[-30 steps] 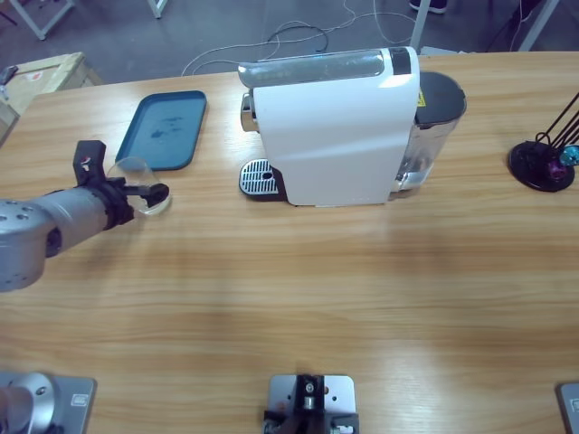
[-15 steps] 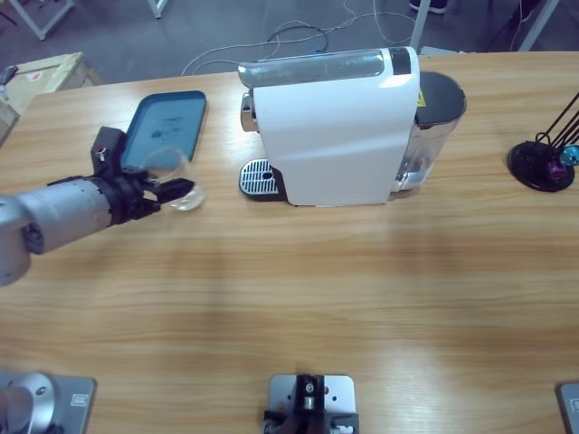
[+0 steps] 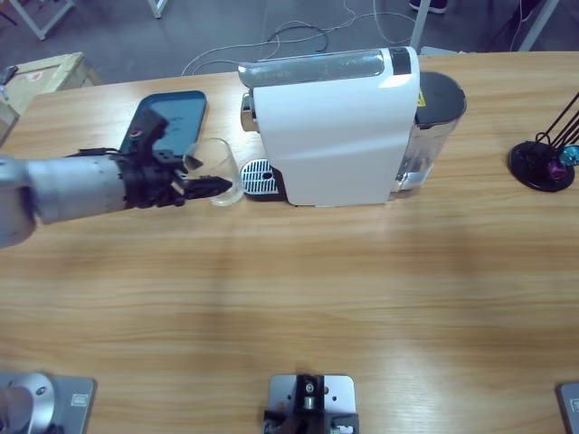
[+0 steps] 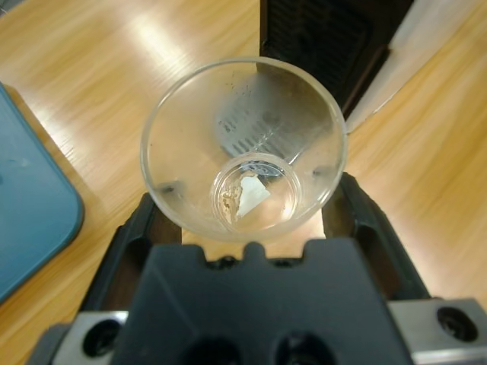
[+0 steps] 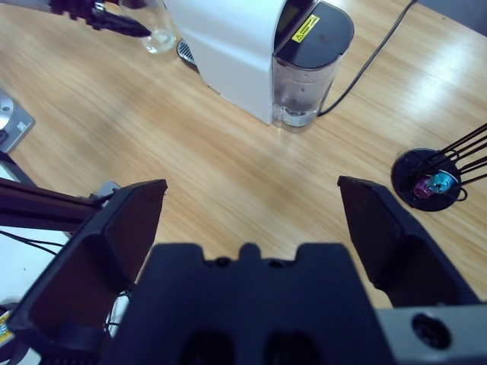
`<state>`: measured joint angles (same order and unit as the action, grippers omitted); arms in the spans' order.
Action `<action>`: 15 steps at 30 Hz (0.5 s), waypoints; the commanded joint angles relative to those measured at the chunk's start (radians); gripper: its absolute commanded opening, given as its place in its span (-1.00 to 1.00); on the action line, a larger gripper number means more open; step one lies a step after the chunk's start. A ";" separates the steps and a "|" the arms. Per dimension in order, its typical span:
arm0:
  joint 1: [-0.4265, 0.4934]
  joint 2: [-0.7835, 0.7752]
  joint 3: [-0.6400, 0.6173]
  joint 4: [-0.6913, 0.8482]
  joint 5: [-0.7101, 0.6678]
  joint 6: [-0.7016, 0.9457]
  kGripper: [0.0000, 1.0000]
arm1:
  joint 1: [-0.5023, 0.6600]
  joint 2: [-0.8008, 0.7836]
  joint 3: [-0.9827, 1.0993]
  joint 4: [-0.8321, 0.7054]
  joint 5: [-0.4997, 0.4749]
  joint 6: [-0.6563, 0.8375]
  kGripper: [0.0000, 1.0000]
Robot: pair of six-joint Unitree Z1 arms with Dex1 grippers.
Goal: Pour coffee
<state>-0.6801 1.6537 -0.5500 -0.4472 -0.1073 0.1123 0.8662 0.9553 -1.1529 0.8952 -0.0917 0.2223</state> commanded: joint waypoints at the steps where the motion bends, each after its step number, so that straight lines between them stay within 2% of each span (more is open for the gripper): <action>1: 0.011 0.139 -0.115 0.008 -0.031 0.024 -0.66 | -0.007 -0.063 0.038 0.046 -0.010 0.014 1.00; 9: -0.011 0.242 -0.145 -0.007 -0.076 0.027 -0.66 | -0.007 -0.091 0.038 0.077 -0.014 0.014 1.00; 15: -0.026 0.259 -0.137 -0.030 -0.099 0.022 -0.66 | -0.007 -0.102 0.041 0.089 -0.016 0.014 1.00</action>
<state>-0.6825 1.8331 -0.6971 -0.4633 -0.1725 0.1271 0.8662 0.8896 -1.1442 0.9622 -0.0962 0.2224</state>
